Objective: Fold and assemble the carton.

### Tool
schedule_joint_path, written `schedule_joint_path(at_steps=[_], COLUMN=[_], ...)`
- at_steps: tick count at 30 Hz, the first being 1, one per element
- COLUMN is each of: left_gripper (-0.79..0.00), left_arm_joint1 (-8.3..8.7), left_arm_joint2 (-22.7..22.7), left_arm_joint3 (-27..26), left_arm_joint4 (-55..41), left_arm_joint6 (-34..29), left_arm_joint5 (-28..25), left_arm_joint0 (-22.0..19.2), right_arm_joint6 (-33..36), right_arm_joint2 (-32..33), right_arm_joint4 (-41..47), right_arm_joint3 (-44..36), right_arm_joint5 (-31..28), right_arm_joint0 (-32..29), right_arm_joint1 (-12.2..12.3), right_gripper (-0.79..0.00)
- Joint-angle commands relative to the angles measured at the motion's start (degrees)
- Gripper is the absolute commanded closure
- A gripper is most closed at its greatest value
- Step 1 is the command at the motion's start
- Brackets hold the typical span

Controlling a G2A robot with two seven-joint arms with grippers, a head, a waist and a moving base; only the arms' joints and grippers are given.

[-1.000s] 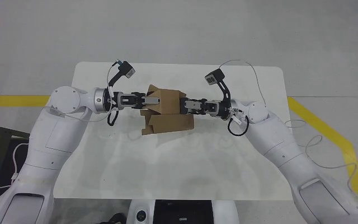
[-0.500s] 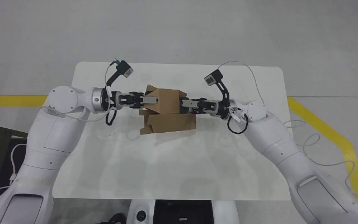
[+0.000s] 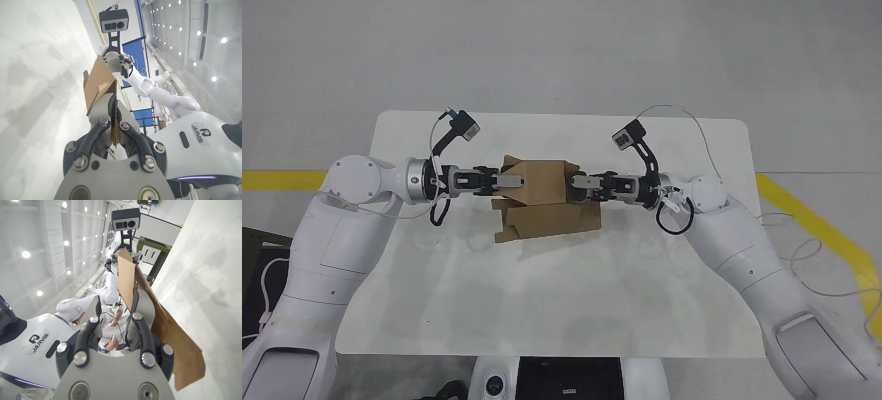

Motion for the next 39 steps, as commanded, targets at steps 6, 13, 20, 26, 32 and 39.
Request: schedule_joint_path(at_steps=[6, 13, 20, 26, 32, 39], left_gripper=[0.000, 0.000, 0.000, 0.000, 0.000, 0.000], left_arm_joint1=[0.00, -0.02, -0.05, -0.07, -0.09, -0.05], left_arm_joint2=[0.07, 0.11, 0.15, 0.16, 0.18, 0.00], left_arm_joint3=[-0.02, 0.15, 0.13, 0.10, 0.09, 0.28], left_arm_joint4=[0.16, 0.13, -0.10, -0.18, -0.10, 0.01], left_arm_joint6=[-0.22, -0.30, -0.35, -0.25, -0.08, -0.05], left_arm_joint5=[-0.01, -0.08, -0.07, -0.03, -0.01, 0.03], left_arm_joint0=[0.01, -0.11, -0.15, -0.26, -0.23, -0.22], right_arm_joint6=[1.09, 0.05, -0.44, -1.00, -1.18, -0.63], right_arm_joint2=[0.42, -0.35, -2.91, -4.57, -5.53, -4.84], right_arm_joint4=[0.01, -4.53, -4.88, -2.98, -1.07, 2.21], right_arm_joint3=[0.45, 2.91, 4.12, 5.06, 5.02, 4.26], right_arm_joint5=[1.09, 0.05, -0.44, -1.00, -1.18, -0.64], right_arm_joint0=[0.35, 1.87, 2.74, 3.62, 3.90, 2.98], right_arm_joint1=[-0.25, -0.26, -0.92, -1.92, -2.77, -3.31], right_gripper=[-0.296, -0.292, -0.305, -0.305, -0.305, -0.302])
